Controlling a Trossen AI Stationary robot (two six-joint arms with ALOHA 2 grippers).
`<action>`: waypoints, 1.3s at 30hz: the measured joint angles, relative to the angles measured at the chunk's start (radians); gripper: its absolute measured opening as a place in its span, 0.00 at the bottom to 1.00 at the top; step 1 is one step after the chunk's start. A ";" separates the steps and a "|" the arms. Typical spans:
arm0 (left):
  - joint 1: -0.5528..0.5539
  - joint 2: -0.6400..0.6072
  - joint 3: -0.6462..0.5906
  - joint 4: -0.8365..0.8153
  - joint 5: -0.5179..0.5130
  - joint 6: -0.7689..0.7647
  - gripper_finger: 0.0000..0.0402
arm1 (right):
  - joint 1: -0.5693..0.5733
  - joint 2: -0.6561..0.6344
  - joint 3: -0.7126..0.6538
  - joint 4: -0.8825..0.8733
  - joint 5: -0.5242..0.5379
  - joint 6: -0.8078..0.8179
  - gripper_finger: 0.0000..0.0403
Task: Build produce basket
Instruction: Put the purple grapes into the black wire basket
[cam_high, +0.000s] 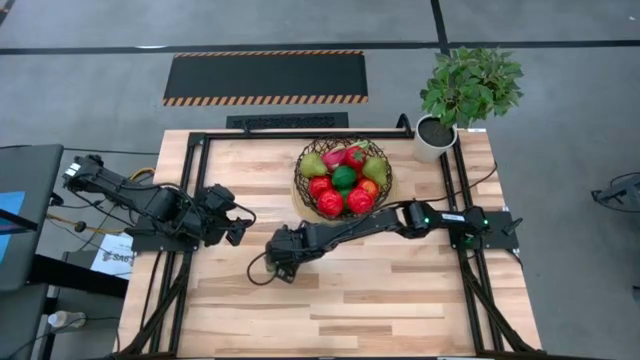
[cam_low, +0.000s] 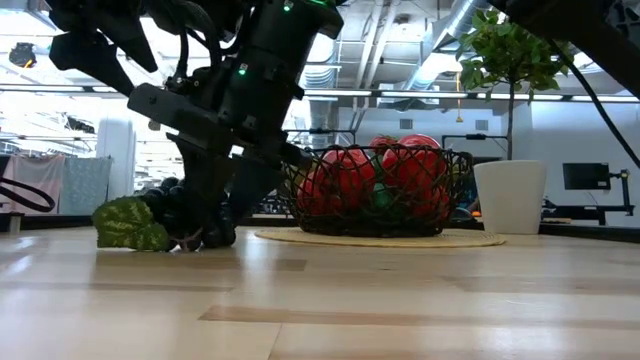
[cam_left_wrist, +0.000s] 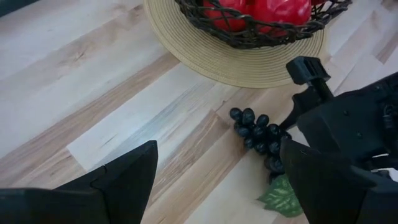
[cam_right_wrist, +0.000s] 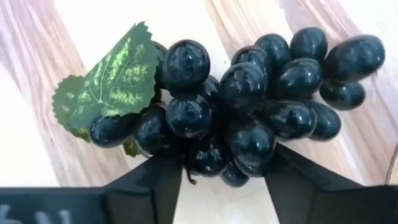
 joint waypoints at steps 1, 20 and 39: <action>0.000 0.000 0.000 0.000 0.000 0.000 0.81 | 0.001 -0.002 0.000 -0.003 -0.001 0.003 0.51; 0.000 0.000 0.000 -0.003 -0.001 0.008 0.81 | 0.005 -0.142 0.093 -0.159 -0.005 -0.065 0.02; 0.000 0.000 0.000 -0.005 -0.011 0.007 0.81 | -0.021 -0.286 0.097 -0.091 0.006 -0.327 0.58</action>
